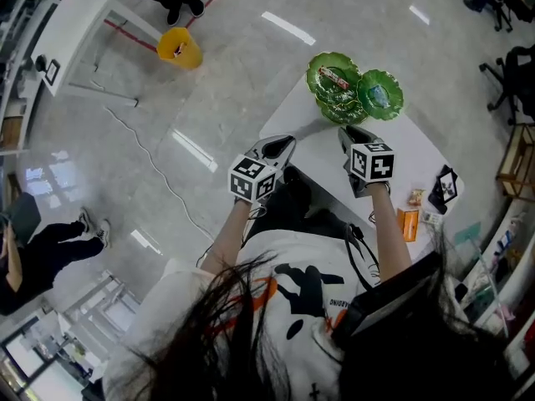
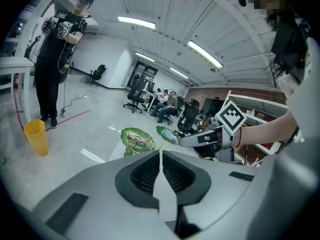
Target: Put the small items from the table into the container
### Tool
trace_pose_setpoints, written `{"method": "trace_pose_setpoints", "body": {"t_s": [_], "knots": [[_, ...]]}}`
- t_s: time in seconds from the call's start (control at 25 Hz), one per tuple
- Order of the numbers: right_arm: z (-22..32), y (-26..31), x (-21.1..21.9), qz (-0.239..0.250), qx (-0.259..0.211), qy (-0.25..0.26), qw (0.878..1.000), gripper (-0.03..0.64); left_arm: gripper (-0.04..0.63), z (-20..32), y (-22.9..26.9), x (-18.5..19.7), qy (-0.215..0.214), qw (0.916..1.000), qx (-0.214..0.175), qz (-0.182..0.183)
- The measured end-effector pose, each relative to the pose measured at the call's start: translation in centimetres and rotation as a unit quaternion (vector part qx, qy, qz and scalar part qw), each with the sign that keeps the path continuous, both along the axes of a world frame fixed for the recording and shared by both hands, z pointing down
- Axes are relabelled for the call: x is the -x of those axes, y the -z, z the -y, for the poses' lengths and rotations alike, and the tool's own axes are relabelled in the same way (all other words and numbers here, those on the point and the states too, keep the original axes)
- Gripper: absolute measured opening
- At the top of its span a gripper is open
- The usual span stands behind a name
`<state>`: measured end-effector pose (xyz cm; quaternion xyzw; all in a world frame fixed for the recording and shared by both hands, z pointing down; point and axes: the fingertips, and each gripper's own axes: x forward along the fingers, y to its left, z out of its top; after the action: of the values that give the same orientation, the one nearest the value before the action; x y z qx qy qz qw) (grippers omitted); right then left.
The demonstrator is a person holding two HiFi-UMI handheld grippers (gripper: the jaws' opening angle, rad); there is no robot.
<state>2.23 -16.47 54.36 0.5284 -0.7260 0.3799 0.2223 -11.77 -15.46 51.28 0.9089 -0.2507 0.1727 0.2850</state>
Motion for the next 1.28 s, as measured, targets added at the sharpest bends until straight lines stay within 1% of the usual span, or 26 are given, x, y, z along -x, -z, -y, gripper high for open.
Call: {"method": "trace_pose_setpoints", "body": {"t_s": [0.24,0.52,0.76,1.04,1.28], "knots": [[-4.0,1.5,-2.2,0.010,-0.021,-0.034,0.999,0.063,0.011,-2.4,0.8,-1.7,-0.007,0.9999,-0.010,-0.001],[-11.4,0.9,-4.8,0.032,-0.014,-0.085,0.996,0.043,0.011,-7.8,1.6,-3.3,-0.022,0.9997,-0.010,-0.001],[-17.4,0.6,-5.8,0.046,-0.008,-0.114,0.992,0.037,0.011,-13.2,1.8,-4.4,-0.036,0.9993,-0.005,0.002],[-22.6,1.8,-7.5,0.063,-0.026,-0.152,0.986,0.037,0.011,-17.6,3.0,-6.6,-0.054,0.9985,-0.014,0.000],[-27.0,1.9,-8.6,0.066,-0.027,-0.173,0.982,0.037,0.011,-20.9,3.8,-8.2,-0.068,0.9975,-0.021,-0.002]]}}
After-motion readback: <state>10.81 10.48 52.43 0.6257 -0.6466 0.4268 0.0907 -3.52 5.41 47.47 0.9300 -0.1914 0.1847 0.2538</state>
